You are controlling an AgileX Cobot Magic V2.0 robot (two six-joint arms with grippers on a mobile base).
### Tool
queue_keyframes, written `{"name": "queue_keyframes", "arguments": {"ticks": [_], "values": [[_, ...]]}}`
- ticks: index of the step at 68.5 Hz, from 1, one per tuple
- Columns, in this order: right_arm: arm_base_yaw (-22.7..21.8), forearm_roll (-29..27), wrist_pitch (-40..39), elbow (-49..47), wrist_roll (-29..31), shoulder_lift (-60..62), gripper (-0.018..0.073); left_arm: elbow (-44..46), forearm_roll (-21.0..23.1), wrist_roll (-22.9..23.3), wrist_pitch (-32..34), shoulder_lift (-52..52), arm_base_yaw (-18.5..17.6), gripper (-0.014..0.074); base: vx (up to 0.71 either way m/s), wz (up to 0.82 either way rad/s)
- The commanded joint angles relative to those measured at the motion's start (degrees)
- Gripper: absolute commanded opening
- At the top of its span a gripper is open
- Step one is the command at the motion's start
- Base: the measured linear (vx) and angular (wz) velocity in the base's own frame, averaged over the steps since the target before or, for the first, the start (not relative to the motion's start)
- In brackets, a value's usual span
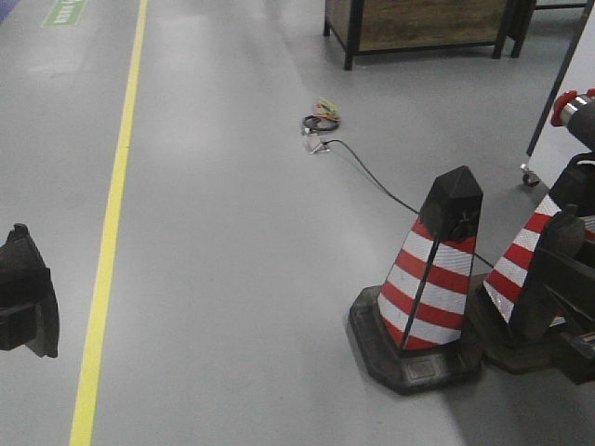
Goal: Move and align brake pads A on conveyor
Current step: 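Turn the base toward the dark grey conveyor belt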
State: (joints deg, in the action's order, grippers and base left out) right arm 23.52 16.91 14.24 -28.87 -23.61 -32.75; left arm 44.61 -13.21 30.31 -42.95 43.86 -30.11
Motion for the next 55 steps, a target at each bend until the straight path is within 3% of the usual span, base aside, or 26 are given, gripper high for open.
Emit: {"name": "queue_keyframes", "arguments": {"ticks": [1, 33, 55], "values": [[-0.2, 0.8, -5.6, -1.8, 0.3, 0.1, 0.0024, 1.6, -0.8, 0.5, 4.3, -0.2, -0.2, 0.0056, 0.39, -0.24], [-0.2, 0.8, -5.6, -1.8, 0.3, 0.1, 0.0024, 1.6, -0.8, 0.5, 4.3, -0.2, -0.2, 0.0056, 0.33, -0.26], [-0.2, 0.8, -5.6, -1.8, 0.3, 0.1, 0.0024, 1.6, -0.8, 0.5, 4.3, -0.2, -0.2, 0.0056, 0.22, -0.49]]}}
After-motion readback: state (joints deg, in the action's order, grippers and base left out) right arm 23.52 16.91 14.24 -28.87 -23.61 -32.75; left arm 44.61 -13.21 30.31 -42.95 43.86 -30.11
